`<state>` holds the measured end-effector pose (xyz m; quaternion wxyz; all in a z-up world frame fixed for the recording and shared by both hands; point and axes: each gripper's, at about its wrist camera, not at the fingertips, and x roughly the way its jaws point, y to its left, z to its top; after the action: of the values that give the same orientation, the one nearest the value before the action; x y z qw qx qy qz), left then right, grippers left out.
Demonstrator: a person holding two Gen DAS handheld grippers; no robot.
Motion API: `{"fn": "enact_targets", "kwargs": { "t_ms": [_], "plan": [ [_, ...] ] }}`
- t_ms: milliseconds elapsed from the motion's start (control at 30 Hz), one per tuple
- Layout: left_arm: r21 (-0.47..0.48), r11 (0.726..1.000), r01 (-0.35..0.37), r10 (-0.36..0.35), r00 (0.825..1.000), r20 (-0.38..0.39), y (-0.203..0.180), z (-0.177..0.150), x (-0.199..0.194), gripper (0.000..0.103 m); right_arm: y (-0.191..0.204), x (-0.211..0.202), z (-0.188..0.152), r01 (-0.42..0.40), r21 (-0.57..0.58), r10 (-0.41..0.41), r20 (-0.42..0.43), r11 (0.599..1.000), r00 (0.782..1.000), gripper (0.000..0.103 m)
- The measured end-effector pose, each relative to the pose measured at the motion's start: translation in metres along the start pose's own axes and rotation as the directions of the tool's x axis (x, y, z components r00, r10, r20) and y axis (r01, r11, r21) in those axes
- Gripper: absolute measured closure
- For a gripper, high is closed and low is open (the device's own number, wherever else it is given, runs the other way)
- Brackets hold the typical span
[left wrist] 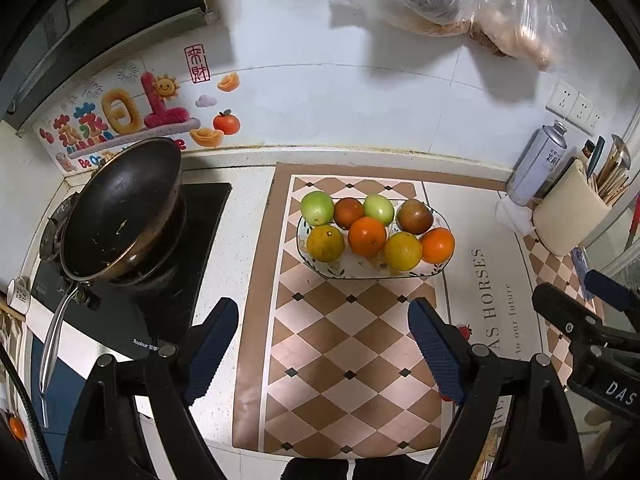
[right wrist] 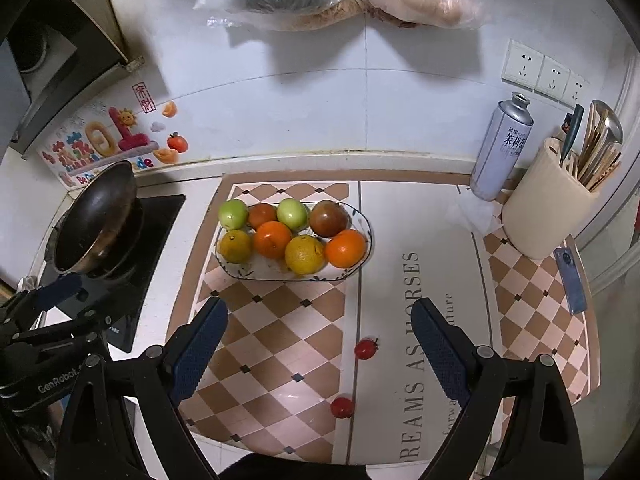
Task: Organize fruits
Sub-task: 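Open and lift both grippers back from the plate, then grasp a red cherry tomato with the left gripper while the right gripper grasps the other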
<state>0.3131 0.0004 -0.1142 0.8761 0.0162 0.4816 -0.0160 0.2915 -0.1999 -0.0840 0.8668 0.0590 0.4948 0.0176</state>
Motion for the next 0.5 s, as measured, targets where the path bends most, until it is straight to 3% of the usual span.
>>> {"fn": "enact_targets", "kwargs": {
  "t_ms": [167, 300, 367, 500],
  "plan": [
    [-0.004, 1.000, -0.002, 0.002, 1.000, 0.016, 0.001, 0.001, -0.008, 0.016, 0.003, -0.001, -0.004, -0.029, 0.013, 0.029, -0.007, 0.999, 1.000, 0.008],
    [0.005, 1.000, -0.007, 0.007, 1.000, 0.003, -0.002, 0.002, -0.002, 0.016, -0.011, 0.008, -0.005, -0.099, 0.083, 0.101, -0.024, 0.992, 0.995, 0.008],
    [0.020, 1.000, -0.005, 0.005, 1.000, -0.011, -0.008, 0.003, 0.009, 0.004, -0.028, 0.023, -0.007, -0.124, 0.131, 0.133, -0.060, 0.984, 0.989, 0.008],
    [0.109, 0.988, -0.109, 0.111, 0.994, -0.011, -0.033, 0.000, 0.038, 0.000, -0.070, 0.072, -0.018, -0.096, 0.215, 0.129, -0.147, 0.972, 0.981, 0.008]
  ]
}}
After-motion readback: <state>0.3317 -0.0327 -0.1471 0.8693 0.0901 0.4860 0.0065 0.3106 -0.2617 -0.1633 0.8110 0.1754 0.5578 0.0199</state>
